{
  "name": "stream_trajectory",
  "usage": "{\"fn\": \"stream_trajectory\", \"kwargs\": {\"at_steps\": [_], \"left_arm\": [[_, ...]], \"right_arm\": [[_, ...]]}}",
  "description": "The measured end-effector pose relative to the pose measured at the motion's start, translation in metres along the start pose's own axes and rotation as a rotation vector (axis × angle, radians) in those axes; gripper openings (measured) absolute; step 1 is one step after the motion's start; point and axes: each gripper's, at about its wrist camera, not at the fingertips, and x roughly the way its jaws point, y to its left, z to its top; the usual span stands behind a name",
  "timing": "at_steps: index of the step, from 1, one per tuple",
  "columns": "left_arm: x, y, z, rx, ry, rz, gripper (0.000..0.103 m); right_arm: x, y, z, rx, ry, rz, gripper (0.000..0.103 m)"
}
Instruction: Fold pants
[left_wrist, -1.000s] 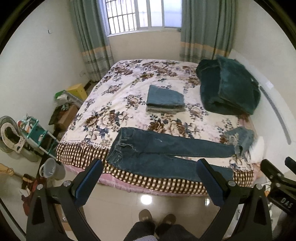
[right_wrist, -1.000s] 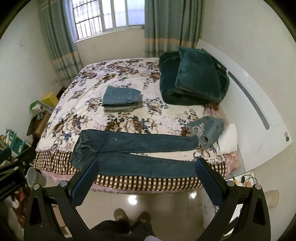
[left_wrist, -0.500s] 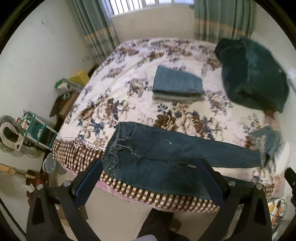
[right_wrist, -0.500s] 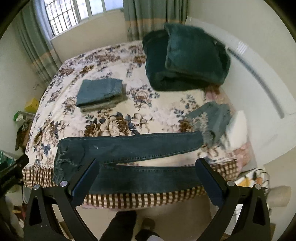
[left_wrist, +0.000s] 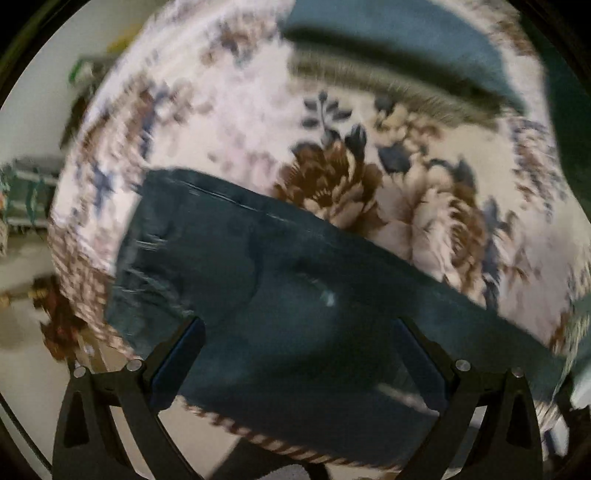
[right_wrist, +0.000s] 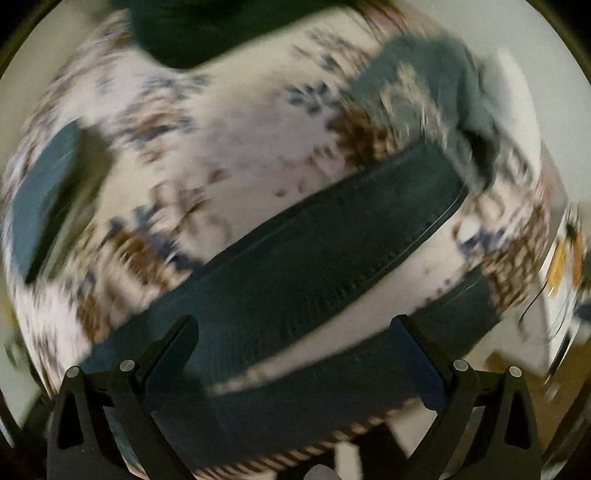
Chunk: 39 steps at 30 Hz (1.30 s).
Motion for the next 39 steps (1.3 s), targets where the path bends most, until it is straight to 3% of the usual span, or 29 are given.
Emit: {"fn": "stream_trajectory", "kwargs": {"at_steps": [7,9,14,16,18,19,20,21,22,23,24,25,30,34,36,39], "left_arm": [[0.101,-0.032,0.053,-0.139,0.197,0.004,0.098],[0.117,-0.032,0.06,-0.171,0.219,0.016,0.084],[0.134,-0.032,0.058,-0.204,0.225,0.025,0.08],[0.123,-0.036,0.05,-0.183,0.17,0.021,0.066],[0.11,-0.037,0.041,-0.166,0.125,0.025,0.028],[0.1,-0.038,0.036,-0.156,0.101,0.03,0.024],[0.094,-0.037,0.032,-0.153,0.087,0.036,0.009],[0.086,-0.036,0.028,-0.15,0.072,0.043,0.003],[0.075,-0.033,0.023,-0.155,0.059,0.015,0.003],[0.071,-0.028,0.019,-0.155,0.054,-0.001,0.002],[0.063,-0.025,0.015,-0.149,0.04,-0.017,0.002],[0.051,-0.021,0.006,-0.142,0.015,-0.034,0.002],[-0.01,-0.001,-0.033,-0.129,-0.078,-0.088,0.002],[-0.076,0.024,-0.088,-0.145,-0.158,-0.149,0.002],[-0.09,0.047,-0.123,-0.153,-0.191,-0.174,0.002],[-0.054,0.055,-0.109,-0.143,-0.236,-0.19,0.002]], "right_arm": [[0.108,-0.016,0.048,0.209,0.116,-0.069,0.103],[0.129,-0.015,0.057,0.227,0.132,-0.095,0.103],[0.173,-0.016,0.067,0.294,0.19,-0.115,0.103],[0.182,-0.02,0.065,0.336,0.207,-0.094,0.103],[0.185,-0.023,0.064,0.362,0.2,-0.078,0.096],[0.185,-0.023,0.062,0.367,0.196,-0.081,0.087],[0.185,-0.023,0.061,0.368,0.192,-0.08,0.081],[0.184,-0.023,0.059,0.369,0.188,-0.078,0.067],[0.183,-0.023,0.057,0.368,0.184,-0.073,0.052],[0.18,-0.02,0.053,0.368,0.181,-0.051,0.044],[0.176,-0.016,0.049,0.366,0.181,-0.033,0.023],[0.172,-0.012,0.045,0.367,0.179,-0.014,0.011],[0.141,-0.001,0.019,0.306,0.107,0.041,0.007],[0.103,0.003,-0.007,0.228,0.041,0.106,0.007],[0.088,-0.005,-0.022,0.192,0.009,0.139,0.007],[0.062,-0.03,-0.038,0.159,-0.015,0.182,0.007]]}}
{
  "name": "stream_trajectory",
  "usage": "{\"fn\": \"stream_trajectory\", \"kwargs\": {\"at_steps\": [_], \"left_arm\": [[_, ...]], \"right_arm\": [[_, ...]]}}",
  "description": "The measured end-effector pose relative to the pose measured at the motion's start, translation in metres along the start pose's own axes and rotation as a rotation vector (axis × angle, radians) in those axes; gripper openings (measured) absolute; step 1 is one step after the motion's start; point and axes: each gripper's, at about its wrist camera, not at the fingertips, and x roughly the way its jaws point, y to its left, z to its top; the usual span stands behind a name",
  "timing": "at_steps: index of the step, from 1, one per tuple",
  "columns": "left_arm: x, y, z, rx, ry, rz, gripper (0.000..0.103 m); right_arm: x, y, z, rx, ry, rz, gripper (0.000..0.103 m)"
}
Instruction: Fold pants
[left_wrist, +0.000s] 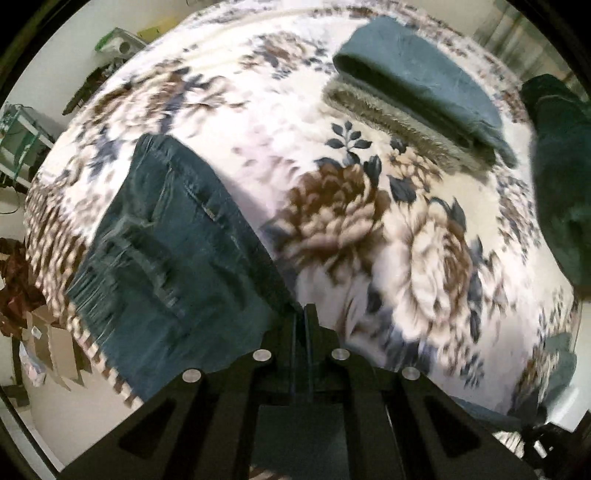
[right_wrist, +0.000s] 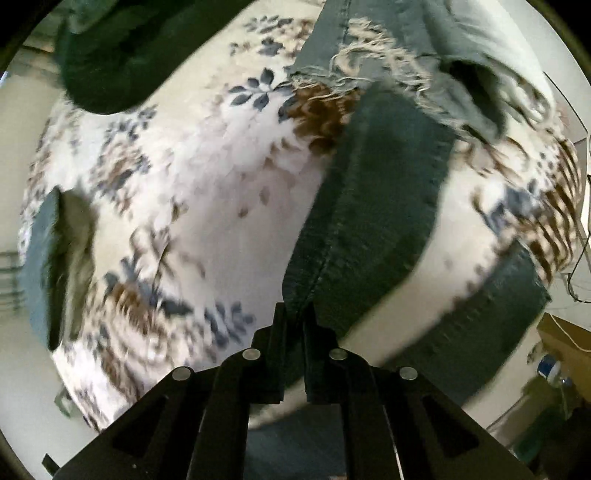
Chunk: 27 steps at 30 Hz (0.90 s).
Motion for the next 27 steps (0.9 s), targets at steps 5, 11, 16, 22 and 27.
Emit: {"fn": "stream_trajectory", "kwargs": {"at_steps": [5,11,16,22,27], "left_arm": [[0.012,0.047,-0.064,0.014,0.027,0.024,0.002],[0.071,0.084,-0.117,-0.043,0.14,0.065,0.002],[0.102,0.085,-0.13,-0.019,0.166,0.091,0.004],[0.066,0.068,-0.126,0.034,0.079,0.1,0.013],[0.049,0.04,-0.126,0.172,-0.053,0.203,0.08]], "right_arm": [[-0.05,-0.079,-0.035,-0.056,-0.02,0.006,0.007],[-0.028,-0.159,-0.081,-0.062,0.04,-0.038,0.007],[0.008,-0.197,-0.1,-0.057,0.107,-0.065,0.008],[-0.013,-0.201,-0.096,-0.144,0.095,-0.043,0.045],[-0.05,-0.16,-0.076,-0.362,-0.14,-0.199,0.075]]}}
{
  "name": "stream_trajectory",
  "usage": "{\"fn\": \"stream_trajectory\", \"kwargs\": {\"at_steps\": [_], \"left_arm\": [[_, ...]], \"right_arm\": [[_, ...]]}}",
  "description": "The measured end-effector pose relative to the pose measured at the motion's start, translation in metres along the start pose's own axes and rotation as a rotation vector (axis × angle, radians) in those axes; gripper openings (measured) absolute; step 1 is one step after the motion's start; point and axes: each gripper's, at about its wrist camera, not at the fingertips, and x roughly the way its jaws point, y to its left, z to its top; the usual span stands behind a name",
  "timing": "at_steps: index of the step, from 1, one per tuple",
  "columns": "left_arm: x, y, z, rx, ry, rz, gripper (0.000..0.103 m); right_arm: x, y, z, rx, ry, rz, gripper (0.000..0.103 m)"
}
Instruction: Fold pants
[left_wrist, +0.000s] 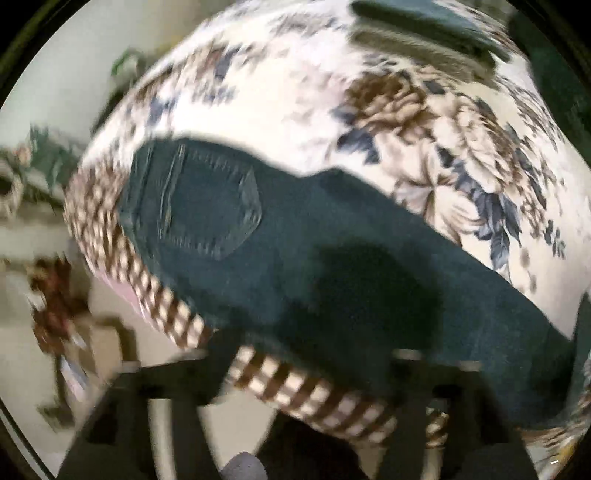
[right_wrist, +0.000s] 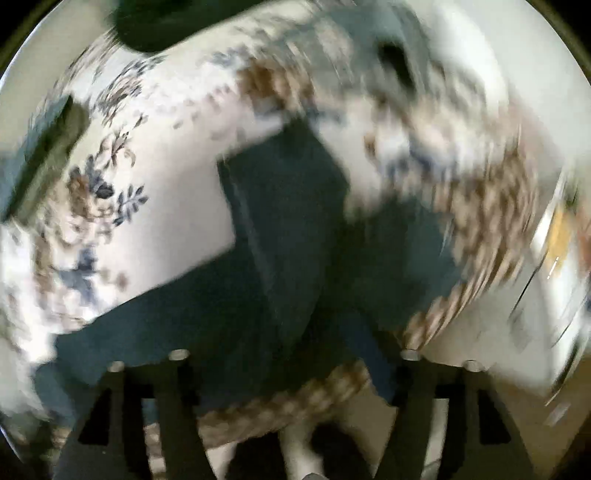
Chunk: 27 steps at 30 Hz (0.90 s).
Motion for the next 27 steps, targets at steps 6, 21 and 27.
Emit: {"fn": "stream_trajectory", "kwargs": {"at_steps": [6,21,27], "left_arm": [[0.006,-0.039,0.008,0.102,-0.051,0.046,0.08],[-0.008,-0.113,-0.03,0.319,-0.099,0.113,0.08],[-0.006,-0.127,-0.044,0.34,-0.058,0.088,0.08]], "right_arm": [[0.032,0.055,0.046,-0.152,-0.05,-0.089,0.078],[0.052,0.005,0.053,-0.055,-0.103,-0.056,0.005],[0.039,-0.093,0.035,0.189,-0.068,0.063,0.005]]}}
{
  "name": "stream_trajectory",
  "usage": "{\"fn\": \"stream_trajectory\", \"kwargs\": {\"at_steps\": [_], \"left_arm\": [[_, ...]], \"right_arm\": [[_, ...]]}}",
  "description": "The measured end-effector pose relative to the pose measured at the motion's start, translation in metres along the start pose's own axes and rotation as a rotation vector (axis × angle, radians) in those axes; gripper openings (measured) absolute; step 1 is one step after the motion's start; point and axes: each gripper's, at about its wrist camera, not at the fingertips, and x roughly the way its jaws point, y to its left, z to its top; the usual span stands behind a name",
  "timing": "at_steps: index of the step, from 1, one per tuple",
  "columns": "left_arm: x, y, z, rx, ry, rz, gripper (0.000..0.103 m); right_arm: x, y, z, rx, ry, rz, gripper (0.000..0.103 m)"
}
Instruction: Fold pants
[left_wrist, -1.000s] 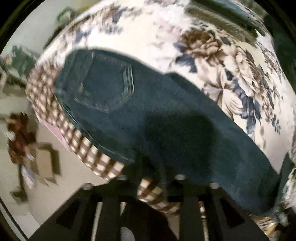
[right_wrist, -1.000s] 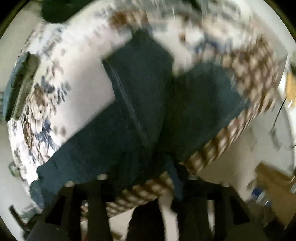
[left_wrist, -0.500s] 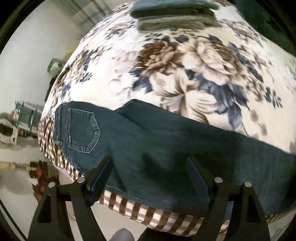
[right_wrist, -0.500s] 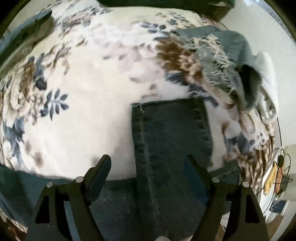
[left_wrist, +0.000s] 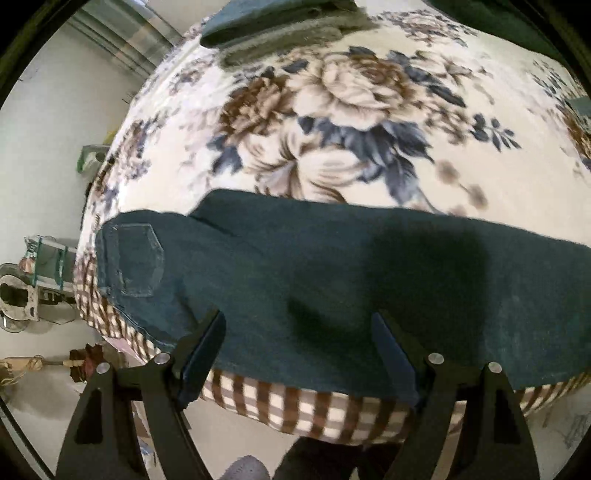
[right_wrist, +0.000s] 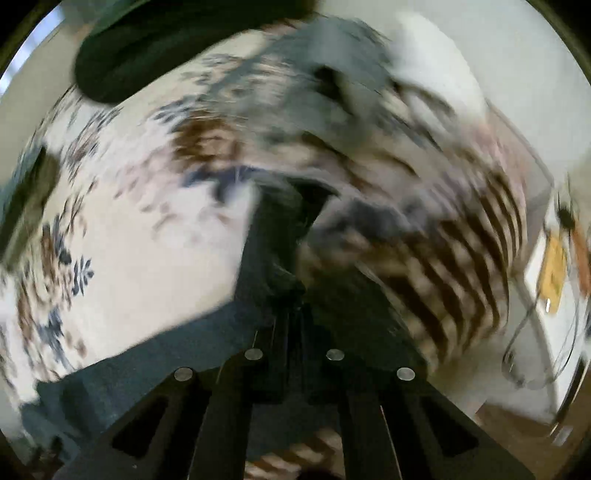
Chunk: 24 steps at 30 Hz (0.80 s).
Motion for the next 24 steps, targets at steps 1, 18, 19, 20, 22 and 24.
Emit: {"fn": "stream_trajectory", "kwargs": {"at_steps": [1,18,19,20,22,24], "left_arm": [[0.002,-0.003,-0.001,0.004,0.012,-0.005,0.08],[0.049,-0.034,-0.023,0.056,0.182,-0.066,0.08],[0.049,-0.035,-0.023,0.066,0.178,-0.063,0.08],[0.048,-0.037,-0.023,0.071,0.176,-0.064,0.08],[0.048,-0.037,-0.024,0.074,0.175,-0.072,0.08],[0.048,-0.035,-0.024,0.069,0.177,-0.079,0.08]], "right_arm": [[0.006,-0.016,-0.004,0.051,0.037,0.027,0.005],[0.029,-0.139,-0.046,0.543,-0.029,0.431,0.003],[0.022,-0.141,-0.046,0.531,-0.039,0.425,0.003],[0.014,-0.14,-0.05,0.512,-0.046,0.408,0.003],[0.006,-0.14,-0.051,0.49,-0.049,0.368,0.003],[0.023,-0.141,-0.054,0.461,0.026,0.292,0.003]]}}
